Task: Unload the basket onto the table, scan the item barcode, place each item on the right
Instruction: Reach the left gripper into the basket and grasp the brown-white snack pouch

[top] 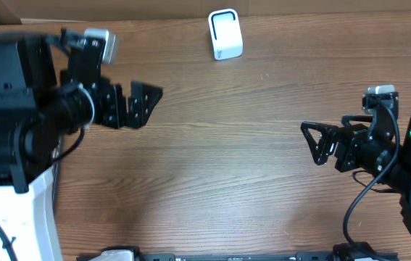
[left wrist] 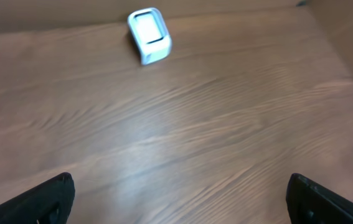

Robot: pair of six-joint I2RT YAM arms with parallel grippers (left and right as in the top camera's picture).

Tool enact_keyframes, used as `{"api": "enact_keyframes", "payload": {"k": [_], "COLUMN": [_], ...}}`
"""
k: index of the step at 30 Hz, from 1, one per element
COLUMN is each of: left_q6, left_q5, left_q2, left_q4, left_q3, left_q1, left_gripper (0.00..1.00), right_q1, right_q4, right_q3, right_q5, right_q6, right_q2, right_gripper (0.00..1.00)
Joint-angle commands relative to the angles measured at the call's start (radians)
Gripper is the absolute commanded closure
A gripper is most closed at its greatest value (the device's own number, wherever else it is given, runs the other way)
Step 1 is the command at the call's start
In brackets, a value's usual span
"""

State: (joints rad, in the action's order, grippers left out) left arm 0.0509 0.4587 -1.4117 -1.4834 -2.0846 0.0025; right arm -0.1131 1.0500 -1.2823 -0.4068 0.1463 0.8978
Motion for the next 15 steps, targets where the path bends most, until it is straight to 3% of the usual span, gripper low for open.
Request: {"api": "enact_keyframes", "payload": {"k": [1,3,5,9,15], "left_q6": [0.019,0.017,-0.075,-0.294,-0.360], "left_q5": [0.110,0.057,-0.057,-0.266,-0.276], "left_q2": [-0.051,-0.065,-0.071,-0.071,-0.075], "left_q4": [0.020,0.019,0.010,-0.050,-0.093], "left_q3": [-0.040,-0.041,-0.041,-0.041,-0.037], "left_q1": [0.004,0.009,0.032,0.179,0.578], "left_gripper": [0.00,0.14,0.18,0.17,0.11], "right_q1": [-0.005,-0.005,-0.006,-0.005,-0.006], "right_q4": [0.001,0.001,0.008,0.032,0.066], "right_q3": [-0.026,-0.026,-0.026,-0.026,-0.026], "right_q5": [-0.114,-0.110,-0.111,-0.111,-0.111], "right_q6": [0.013,0.013,0.013,0.013,0.008], "right_q2": [0.011,0.019,0.029,0.053,0.097], "right_gripper": [0.00,0.00,0.00,0.00,0.00]}}
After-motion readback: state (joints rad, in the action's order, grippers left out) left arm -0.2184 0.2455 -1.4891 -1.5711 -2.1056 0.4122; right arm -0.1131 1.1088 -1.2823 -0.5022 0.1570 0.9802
